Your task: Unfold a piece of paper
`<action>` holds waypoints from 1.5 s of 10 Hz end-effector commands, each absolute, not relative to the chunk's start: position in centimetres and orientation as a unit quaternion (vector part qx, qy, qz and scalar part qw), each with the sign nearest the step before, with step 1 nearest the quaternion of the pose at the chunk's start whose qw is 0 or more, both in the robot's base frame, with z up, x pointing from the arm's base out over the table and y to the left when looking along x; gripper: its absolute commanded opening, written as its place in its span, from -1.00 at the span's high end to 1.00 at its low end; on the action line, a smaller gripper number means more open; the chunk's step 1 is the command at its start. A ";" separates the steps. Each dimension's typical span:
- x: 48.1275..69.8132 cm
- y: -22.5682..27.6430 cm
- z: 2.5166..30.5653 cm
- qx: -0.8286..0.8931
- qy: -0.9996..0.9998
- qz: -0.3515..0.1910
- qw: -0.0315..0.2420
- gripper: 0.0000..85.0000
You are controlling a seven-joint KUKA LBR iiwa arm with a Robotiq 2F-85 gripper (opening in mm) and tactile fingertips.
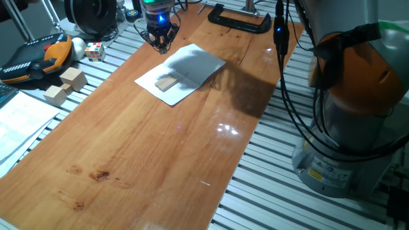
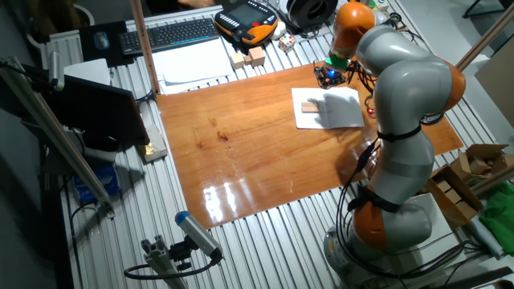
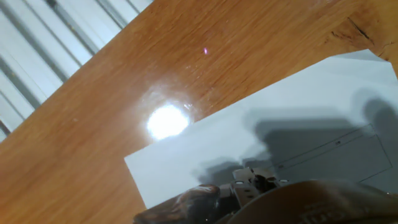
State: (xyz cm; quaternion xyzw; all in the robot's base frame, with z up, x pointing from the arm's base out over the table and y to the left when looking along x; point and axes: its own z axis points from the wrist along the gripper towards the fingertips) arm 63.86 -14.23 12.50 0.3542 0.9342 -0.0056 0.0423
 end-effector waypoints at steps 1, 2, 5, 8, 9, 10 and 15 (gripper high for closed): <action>63.9 -14.2 12.5 0.364 0.930 -0.016 0.056 0.95; 63.9 -14.2 12.5 0.373 0.925 -0.025 0.067 0.95; 63.9 -14.2 12.5 0.367 0.928 -0.002 0.067 0.95; 63.9 -14.2 12.5 0.361 0.931 0.007 0.053 0.95; 63.7 -13.6 12.9 0.360 0.932 0.010 0.048 0.95; 63.5 -12.1 14.2 0.361 0.932 0.005 0.044 0.95; 62.9 -6.0 19.6 0.360 0.932 -0.033 0.038 0.95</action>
